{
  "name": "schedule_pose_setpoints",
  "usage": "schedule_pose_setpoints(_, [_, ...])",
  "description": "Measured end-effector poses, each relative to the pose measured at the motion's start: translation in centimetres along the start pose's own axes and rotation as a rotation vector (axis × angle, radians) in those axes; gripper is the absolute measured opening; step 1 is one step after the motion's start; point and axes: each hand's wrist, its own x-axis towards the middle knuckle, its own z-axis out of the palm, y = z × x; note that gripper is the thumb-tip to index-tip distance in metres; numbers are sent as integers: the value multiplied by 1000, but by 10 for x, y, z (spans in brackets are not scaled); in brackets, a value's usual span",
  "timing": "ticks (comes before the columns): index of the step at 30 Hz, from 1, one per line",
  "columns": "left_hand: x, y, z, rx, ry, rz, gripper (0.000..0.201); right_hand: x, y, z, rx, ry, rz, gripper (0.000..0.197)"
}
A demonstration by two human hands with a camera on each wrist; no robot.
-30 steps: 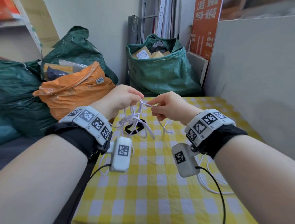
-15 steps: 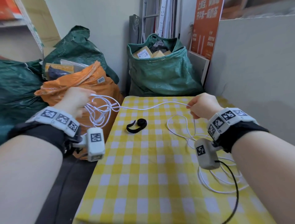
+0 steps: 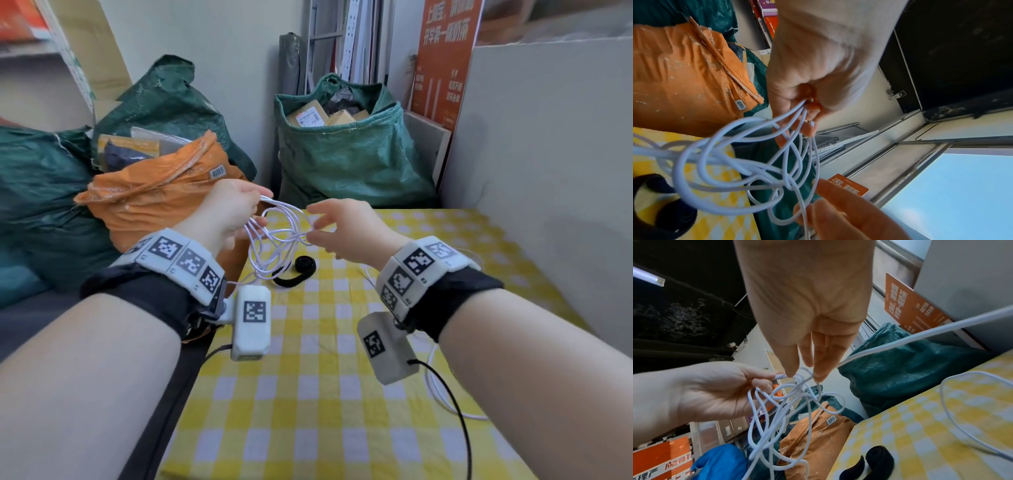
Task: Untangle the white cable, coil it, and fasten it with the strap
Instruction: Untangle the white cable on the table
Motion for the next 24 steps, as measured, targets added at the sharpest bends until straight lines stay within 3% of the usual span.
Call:
schedule_pose_setpoints(3, [2,1,3,-15,-5,17,30,1,-1,2,-56,51,5,28])
schedule_pose_setpoints(6, [9,0,-3,-46,116,-7,31,1,5,-5,-87,172,23,27])
schedule_pose_setpoints(9, [19,-10,-23,-81,328,-113,36,4,28,-23,-131,315,189,27])
schedule_pose_setpoints(11, [23,-18,-35,-91,395,-185,38,5,47,-33,-168,358,328,24])
schedule_pose_setpoints(14, [24,-25,-36,-85,358,-225,40,4,57,-36,-217,345,497,15])
schedule_pose_setpoints(17, [24,-29,-27,-73,265,-208,41,-2,53,-32,-289,228,575,14])
schedule_pose_setpoints(19, [24,-30,-19,-121,199,-185,41,-5,44,-28,-327,142,542,10])
schedule_pose_setpoints(21, [19,-29,-9,-173,142,-168,39,-4,31,-19,-286,80,396,32])
schedule_pose_setpoints(22, [16,-28,-4,-205,109,-156,38,-4,23,-13,-206,41,309,41])
schedule_pose_setpoints(24, [11,-25,7,-275,49,-137,37,-5,8,2,-7,-65,180,38])
